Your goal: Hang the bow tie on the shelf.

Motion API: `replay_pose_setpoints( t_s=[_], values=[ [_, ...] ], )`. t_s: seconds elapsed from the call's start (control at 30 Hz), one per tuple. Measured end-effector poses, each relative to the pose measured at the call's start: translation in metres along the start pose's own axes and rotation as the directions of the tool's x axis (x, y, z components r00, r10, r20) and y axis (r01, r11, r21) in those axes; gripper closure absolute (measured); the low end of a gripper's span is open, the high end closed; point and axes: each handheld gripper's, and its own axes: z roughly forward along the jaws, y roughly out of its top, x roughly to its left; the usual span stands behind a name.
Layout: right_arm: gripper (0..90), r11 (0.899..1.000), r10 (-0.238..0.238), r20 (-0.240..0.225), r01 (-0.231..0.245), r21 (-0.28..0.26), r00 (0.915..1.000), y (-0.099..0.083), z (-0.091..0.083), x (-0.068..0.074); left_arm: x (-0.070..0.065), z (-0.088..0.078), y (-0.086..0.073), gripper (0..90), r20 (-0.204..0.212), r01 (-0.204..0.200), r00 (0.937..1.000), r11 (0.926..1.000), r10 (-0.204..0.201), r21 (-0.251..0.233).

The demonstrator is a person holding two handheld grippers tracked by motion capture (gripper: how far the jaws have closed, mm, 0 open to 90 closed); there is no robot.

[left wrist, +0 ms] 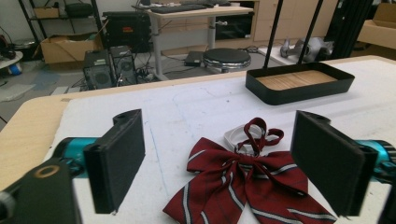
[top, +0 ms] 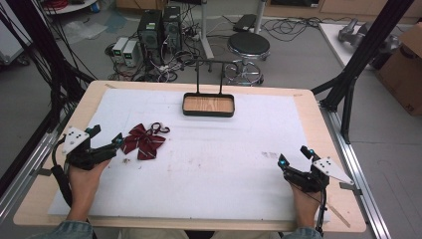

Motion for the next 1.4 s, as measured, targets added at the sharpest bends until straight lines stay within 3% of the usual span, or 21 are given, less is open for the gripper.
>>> replay_pose_setpoints(
  t_s=[0.37, 0.73, 1.13, 1.4],
  values=[
    [11.4, 1.000, -0.006, -0.003, 0.006, 0.002, 1.0000, 0.000, 0.000, 0.000, -0.001, 0.001, -0.001, 16.7, 0.023, 0.026, 0.9994, 0.9996, -0.026, -0.013],
    [11.4, 1.000, -0.002, -0.003, 0.002, 0.008, 1.0000, 0.000, 0.001, 0.000, 0.003, 0.000, -0.003, 16.7, -0.014, 0.076, 0.9970, 0.9968, -0.076, -0.025],
    [11.4, 1.000, -0.001, -0.003, 0.001, 0.010, 1.0000, 0.000, 0.001, 0.000, 0.002, 0.006, -0.005, 16.7, 0.004, 0.086, 0.9963, 0.9963, -0.086, -0.005],
    [11.4, 1.000, -0.003, -0.002, 0.003, 0.011, 1.0000, 0.000, 0.002, 0.000, -0.002, 0.015, -0.007, 18.9, 0.035, 0.065, 0.9972, 0.9977, -0.066, 0.015]
  ],
)
